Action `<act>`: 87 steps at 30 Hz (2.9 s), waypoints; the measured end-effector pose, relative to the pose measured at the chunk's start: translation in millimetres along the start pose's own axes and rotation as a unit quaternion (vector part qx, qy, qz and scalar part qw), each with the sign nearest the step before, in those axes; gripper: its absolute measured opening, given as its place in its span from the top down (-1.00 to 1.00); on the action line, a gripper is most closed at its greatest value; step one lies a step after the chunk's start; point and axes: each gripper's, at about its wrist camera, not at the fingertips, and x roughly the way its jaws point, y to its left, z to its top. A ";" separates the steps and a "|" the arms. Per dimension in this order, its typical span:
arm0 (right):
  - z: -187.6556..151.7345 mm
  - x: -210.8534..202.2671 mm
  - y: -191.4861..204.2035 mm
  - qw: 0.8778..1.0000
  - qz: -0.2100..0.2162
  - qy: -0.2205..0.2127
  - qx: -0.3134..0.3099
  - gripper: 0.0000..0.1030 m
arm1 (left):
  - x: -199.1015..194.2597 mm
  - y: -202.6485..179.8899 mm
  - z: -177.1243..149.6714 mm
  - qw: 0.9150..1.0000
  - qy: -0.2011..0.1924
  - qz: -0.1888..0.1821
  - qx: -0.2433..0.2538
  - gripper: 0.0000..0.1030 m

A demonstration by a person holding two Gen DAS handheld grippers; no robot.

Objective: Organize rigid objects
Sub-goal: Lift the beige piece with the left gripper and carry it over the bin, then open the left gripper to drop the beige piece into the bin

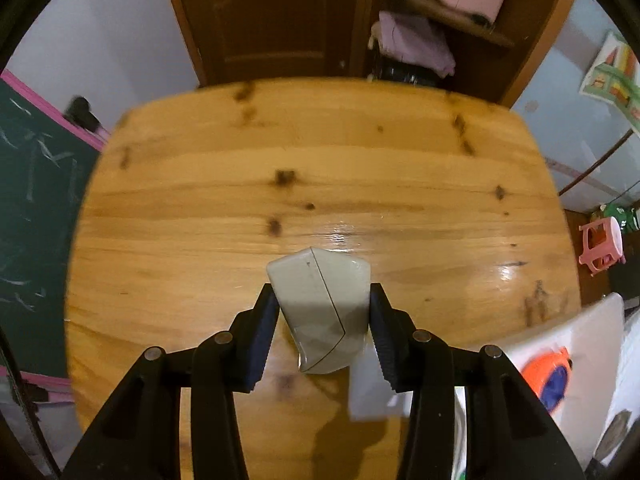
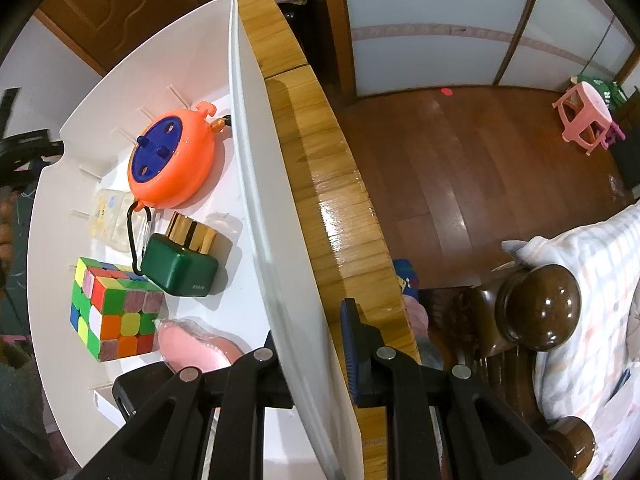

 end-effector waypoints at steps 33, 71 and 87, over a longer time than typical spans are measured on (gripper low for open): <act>-15.2 -18.3 -1.2 0.997 0.038 -0.048 -0.047 0.88 | -104.6 -155.5 -139.2 0.974 -0.040 -0.085 0.207 0.06; -34.1 -12.2 -10.8 0.998 0.028 -0.044 -0.038 0.88 | -40.6 -177.3 -155.8 0.974 0.015 -0.055 0.218 0.07; -35.7 -12.5 -8.3 0.998 0.014 -0.050 -0.031 0.88 | -58.7 -160.2 -156.5 0.976 0.006 -0.059 0.207 -0.62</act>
